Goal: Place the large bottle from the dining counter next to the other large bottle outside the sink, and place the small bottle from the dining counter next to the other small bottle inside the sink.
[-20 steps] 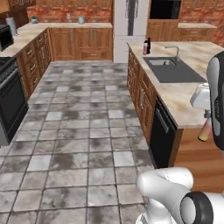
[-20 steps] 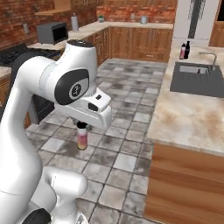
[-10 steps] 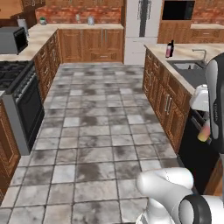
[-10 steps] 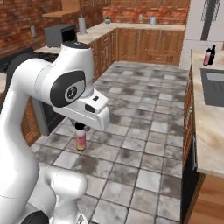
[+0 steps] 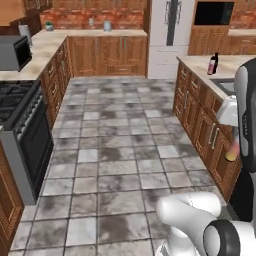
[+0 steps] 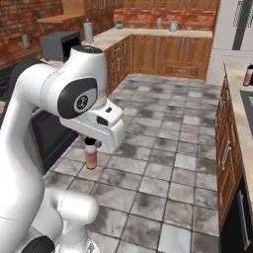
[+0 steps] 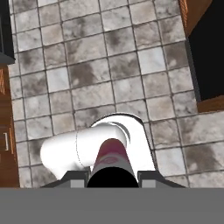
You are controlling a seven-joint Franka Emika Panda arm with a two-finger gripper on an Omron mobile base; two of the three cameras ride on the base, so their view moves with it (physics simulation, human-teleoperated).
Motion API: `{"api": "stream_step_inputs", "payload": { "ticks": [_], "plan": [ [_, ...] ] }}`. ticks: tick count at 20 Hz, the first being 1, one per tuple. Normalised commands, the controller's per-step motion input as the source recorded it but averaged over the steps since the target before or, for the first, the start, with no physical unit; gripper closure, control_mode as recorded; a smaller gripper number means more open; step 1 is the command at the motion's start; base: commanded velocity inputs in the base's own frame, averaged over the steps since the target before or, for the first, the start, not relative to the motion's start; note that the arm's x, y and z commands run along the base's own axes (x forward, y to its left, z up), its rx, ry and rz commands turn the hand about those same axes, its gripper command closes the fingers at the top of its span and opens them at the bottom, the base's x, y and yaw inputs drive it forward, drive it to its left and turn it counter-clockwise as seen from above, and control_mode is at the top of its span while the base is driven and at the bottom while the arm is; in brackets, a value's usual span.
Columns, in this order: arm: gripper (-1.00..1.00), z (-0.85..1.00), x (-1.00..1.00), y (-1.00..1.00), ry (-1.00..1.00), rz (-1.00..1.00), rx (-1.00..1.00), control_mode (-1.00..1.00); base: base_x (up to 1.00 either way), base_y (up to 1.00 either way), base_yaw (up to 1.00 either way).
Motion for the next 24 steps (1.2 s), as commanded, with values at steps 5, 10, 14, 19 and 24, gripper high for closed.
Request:
{"api": "stream_step_inputs", "payload": {
  "ticks": [5,10,14,19,24],
  "plan": [
    [1.00,0.00,0.00,0.00,0.00,0.00,0.00,1.00,1.00,0.12,0.00],
    [1.00,0.00,0.00,0.00,0.00,0.00,0.00,1.00,1.00,0.11,0.00],
    [1.00,0.00,0.00,0.00,0.00,0.00,0.00,1.00,1.00,0.10,0.00],
    [1.00,0.00,0.00,0.00,0.00,0.00,0.00,1.00,1.00,0.13,0.00],
    [1.00,0.00,0.00,0.00,0.00,0.00,0.00,1.00,1.00,0.16,0.00]
  ]
}}
